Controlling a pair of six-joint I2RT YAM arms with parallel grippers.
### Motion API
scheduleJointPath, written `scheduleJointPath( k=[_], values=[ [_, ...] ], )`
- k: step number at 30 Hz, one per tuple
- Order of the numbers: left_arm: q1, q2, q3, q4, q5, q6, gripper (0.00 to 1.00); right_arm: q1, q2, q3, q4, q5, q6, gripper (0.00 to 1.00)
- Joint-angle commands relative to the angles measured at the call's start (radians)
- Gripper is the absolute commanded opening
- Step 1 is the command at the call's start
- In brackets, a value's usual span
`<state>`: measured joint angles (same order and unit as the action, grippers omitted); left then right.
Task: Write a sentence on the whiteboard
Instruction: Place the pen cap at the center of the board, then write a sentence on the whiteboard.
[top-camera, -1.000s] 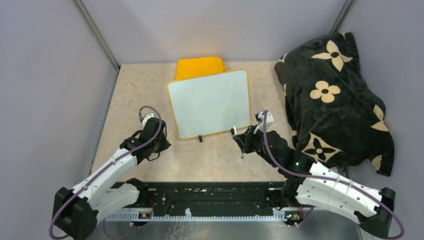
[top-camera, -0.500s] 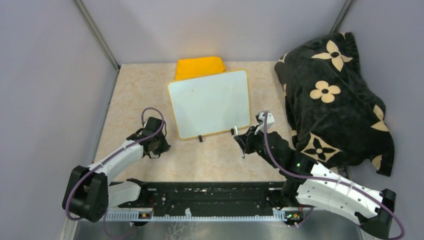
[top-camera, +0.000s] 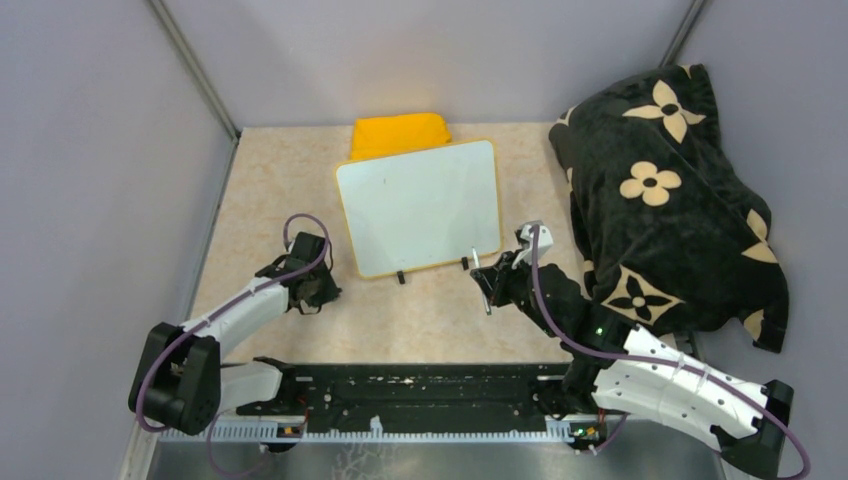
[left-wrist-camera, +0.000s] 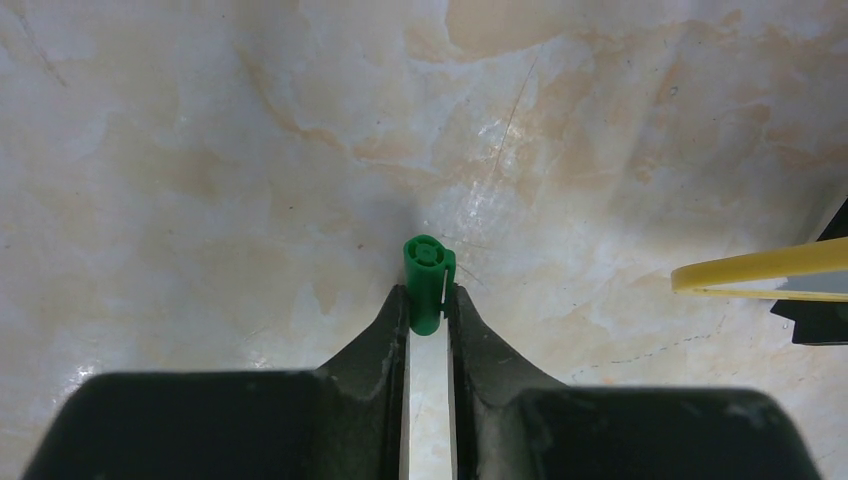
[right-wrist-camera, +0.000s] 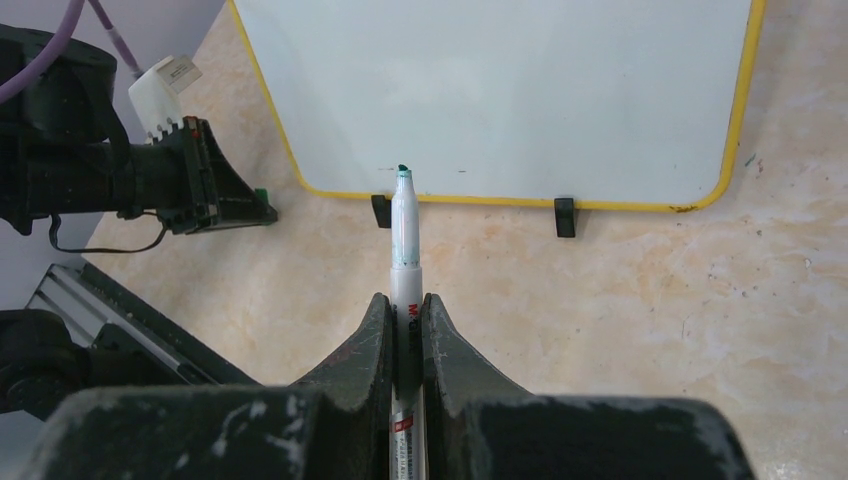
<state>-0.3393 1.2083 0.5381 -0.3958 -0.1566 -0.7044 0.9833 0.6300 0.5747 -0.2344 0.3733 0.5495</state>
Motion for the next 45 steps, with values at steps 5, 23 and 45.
scheduleJointPath(
  k=[5,23,45],
  values=[
    [0.008,0.005,-0.016,0.023,0.014,-0.003,0.26,0.0,0.005,0.011,0.024,0.012,-0.019,0.0],
    [0.008,-0.066,-0.008,-0.005,0.008,-0.017,0.35,0.0,-0.001,0.019,0.007,0.005,-0.02,0.0],
    [0.008,-0.455,0.193,0.125,0.467,0.099,0.78,0.0,0.033,0.064,0.09,-0.116,-0.127,0.0]
  ],
)
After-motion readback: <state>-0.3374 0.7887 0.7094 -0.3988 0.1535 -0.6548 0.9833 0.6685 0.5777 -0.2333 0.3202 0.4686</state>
